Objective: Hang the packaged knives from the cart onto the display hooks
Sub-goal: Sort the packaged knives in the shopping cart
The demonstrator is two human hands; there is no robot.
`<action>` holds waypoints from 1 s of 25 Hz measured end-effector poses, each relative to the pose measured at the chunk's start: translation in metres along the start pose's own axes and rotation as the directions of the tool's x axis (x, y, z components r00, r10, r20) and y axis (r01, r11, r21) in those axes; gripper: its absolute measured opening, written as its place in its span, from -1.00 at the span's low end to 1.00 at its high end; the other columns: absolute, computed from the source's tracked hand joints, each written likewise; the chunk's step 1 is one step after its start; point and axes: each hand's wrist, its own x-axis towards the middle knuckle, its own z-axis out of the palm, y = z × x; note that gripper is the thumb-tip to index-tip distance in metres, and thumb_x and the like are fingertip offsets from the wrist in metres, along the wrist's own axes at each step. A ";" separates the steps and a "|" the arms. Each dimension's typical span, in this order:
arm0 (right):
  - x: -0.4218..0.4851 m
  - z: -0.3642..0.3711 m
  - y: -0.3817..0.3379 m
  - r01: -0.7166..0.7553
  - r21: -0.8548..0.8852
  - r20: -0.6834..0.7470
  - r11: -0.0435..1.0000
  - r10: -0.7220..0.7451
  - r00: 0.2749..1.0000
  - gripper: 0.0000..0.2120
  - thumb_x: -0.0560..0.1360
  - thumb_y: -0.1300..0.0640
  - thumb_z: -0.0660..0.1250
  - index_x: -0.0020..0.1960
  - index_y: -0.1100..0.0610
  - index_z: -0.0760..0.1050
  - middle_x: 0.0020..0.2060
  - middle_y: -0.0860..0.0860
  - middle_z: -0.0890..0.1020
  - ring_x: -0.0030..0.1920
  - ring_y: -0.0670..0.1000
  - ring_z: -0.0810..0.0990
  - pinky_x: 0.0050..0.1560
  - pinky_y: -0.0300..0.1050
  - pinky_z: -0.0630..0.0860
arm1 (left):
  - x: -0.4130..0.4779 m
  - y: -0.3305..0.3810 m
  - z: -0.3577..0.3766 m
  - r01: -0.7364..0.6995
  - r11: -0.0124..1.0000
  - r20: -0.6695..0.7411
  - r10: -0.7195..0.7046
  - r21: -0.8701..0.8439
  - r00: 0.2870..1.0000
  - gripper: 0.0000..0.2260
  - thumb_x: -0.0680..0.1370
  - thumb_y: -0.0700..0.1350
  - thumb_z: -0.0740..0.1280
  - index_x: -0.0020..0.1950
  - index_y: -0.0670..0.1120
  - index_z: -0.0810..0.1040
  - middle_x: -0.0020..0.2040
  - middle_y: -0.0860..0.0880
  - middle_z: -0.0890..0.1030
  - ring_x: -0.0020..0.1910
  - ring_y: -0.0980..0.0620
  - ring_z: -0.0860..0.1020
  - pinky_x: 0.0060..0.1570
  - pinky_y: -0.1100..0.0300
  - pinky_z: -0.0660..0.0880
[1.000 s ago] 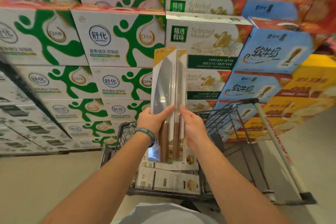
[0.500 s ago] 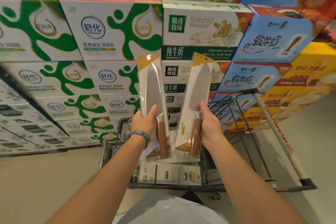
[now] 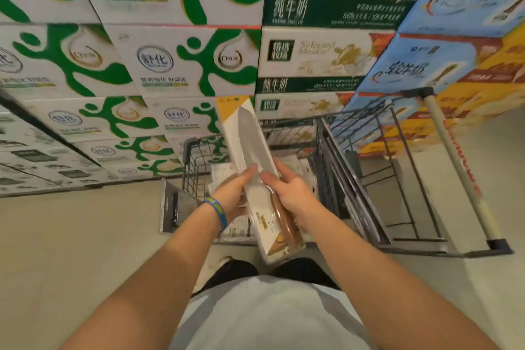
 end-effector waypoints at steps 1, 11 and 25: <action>0.004 0.003 0.010 -0.019 -0.042 0.034 0.999 0.020 0.999 -0.39 0.43 -0.25 0.46 0.45 -0.24 0.44 0.14 -0.06 0.72 0.05 0.01 0.73 0.07 0.02 0.68 | 0.006 -0.006 -0.006 0.050 0.999 0.016 -0.050 -0.012 0.999 -0.50 0.39 0.27 0.43 0.20 0.01 0.60 0.00 -0.05 0.72 0.00 -0.07 0.68 0.04 -0.04 0.62; 0.086 -0.006 0.072 -0.096 -0.726 0.046 0.681 0.188 0.981 -0.47 0.53 -0.33 0.33 0.43 -0.19 0.41 0.27 -0.02 0.63 0.18 -0.07 0.64 0.08 -0.11 0.59 | 0.127 -0.095 -0.017 0.122 0.854 -0.185 -0.245 -0.505 0.952 -0.81 0.58 -0.08 0.37 0.18 -0.07 0.57 0.07 -0.17 0.68 -0.06 -0.14 0.67 -0.02 -0.08 0.64; 0.123 0.047 0.179 0.005 -0.909 0.158 0.416 0.335 0.929 -0.58 0.65 -0.04 0.20 0.46 0.06 0.33 0.32 0.05 0.45 0.26 0.12 0.46 0.18 0.09 0.45 | 0.314 -0.082 -0.018 0.162 0.692 -0.221 -0.429 -0.703 0.876 -0.65 0.63 0.07 0.29 0.08 -0.25 0.52 -0.28 -0.12 0.53 -0.35 -0.02 0.51 -0.29 0.20 0.54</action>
